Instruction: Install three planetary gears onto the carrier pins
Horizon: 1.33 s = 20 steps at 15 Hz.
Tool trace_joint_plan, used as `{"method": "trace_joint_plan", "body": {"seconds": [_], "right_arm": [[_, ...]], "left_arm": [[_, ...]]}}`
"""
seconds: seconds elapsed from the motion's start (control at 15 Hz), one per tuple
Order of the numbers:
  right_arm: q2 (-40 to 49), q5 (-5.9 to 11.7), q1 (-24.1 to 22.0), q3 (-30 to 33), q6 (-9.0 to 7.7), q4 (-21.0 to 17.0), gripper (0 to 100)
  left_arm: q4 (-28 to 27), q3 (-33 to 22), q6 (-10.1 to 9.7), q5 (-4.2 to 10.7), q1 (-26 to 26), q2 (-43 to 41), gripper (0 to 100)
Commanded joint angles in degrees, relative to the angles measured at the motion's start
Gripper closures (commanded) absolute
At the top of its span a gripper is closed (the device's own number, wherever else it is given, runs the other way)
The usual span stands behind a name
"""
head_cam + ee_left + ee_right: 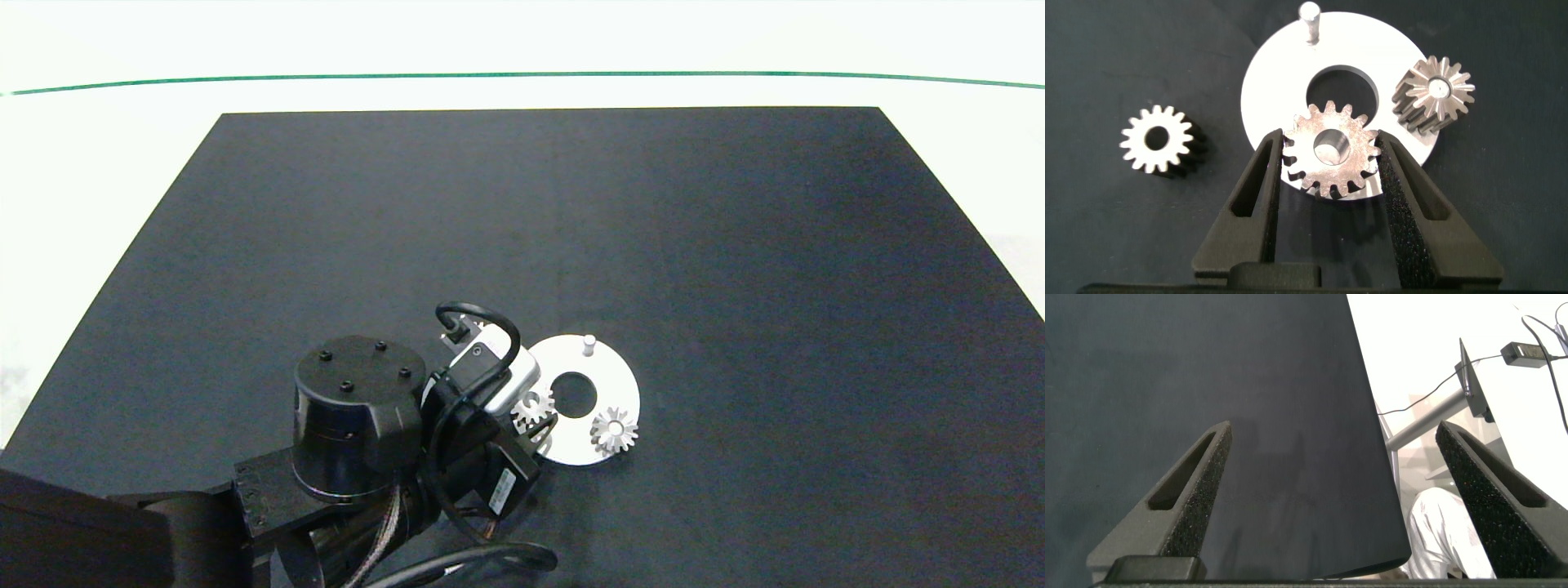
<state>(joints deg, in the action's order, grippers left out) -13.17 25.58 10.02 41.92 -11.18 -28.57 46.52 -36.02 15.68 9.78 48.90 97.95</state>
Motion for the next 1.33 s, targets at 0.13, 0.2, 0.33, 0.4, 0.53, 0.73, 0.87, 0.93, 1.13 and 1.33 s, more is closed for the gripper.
{"method": "trace_joint_plan", "body": {"seconds": [0.13,0.2,0.33,0.4,0.53,0.73,0.87,0.93,1.13,1.33], "right_arm": [[-0.02,0.09,0.0,0.0,-0.07,-0.25,0],[-0.02,0.18,0.0,-0.09,-0.07,-0.25,0],[-0.02,0.09,0.0,-0.09,-0.07,-0.25,0],[-0.02,0.09,0.0,-0.18,-0.07,-0.25,0],[0.07,0.09,0.0,-0.18,-0.07,-0.25,0],[0.33,0.09,0.0,-0.26,-0.07,-0.69,0],[0.42,0.09,0.0,-0.18,-0.07,-1.4,0],[0.42,0.09,0.0,-0.18,-0.07,-1.48,0],[0.42,0.09,0.0,-0.18,-0.07,-1.48,0],[0.33,0.09,0.0,-0.18,-0.07,-1.48,0]], "left_arm": [[1.29,-0.01,-0.03,-0.11,-0.82,1.19,100],[1.64,-0.01,0.06,-0.2,-1.35,1.19,100],[1.56,-0.1,0.14,-0.64,-2.23,1.01,100],[1.64,-0.19,0.14,-0.64,-2.58,1.01,100],[1.64,-0.1,0.14,-0.99,-2.58,0.84,100],[1.73,-0.1,0.23,-0.99,-2.75,0.75,100],[1.82,-0.1,0.14,-0.99,-2.67,0.93,100],[1.91,-0.19,0.14,-0.99,-2.58,1.1,100],[1.82,-0.54,0.14,-1.34,-2.58,1.1,100],[2.0,-0.89,-0.03,-1.34,-2.58,2.24,100]]}}
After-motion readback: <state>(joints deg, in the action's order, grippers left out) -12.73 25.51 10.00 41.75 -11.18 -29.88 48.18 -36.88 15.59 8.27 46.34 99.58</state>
